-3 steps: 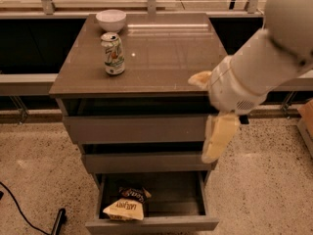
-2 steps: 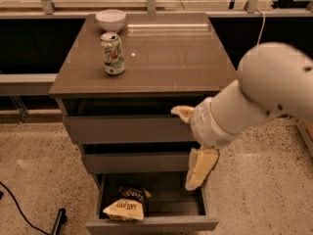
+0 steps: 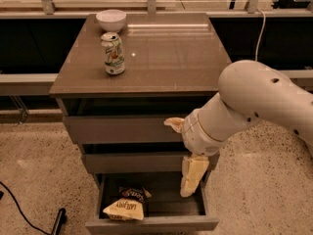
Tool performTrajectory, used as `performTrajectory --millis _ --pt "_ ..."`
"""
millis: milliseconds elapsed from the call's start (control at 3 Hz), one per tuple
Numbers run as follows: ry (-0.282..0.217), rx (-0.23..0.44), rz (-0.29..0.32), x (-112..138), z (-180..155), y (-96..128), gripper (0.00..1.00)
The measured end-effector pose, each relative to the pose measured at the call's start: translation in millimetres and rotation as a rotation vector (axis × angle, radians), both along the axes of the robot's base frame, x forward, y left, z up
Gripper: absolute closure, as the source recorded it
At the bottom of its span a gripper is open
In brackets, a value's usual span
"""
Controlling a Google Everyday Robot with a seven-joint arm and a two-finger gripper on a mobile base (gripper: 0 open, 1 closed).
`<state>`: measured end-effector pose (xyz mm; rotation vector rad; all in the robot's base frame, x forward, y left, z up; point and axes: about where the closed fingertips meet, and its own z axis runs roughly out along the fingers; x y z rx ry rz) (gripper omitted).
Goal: Pick brown chip bag from bottom drawer and place on counter
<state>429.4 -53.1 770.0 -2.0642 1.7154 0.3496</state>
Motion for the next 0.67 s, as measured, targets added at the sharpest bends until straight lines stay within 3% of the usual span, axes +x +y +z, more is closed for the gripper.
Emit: performTrajectory --millis 333,667 --pt "0.103 0.088 0.027 -17.6 -61.2 10.4 0.00" --pt "0.122 0.215 0.006 -24.2 -133.0 23.6 0.00"
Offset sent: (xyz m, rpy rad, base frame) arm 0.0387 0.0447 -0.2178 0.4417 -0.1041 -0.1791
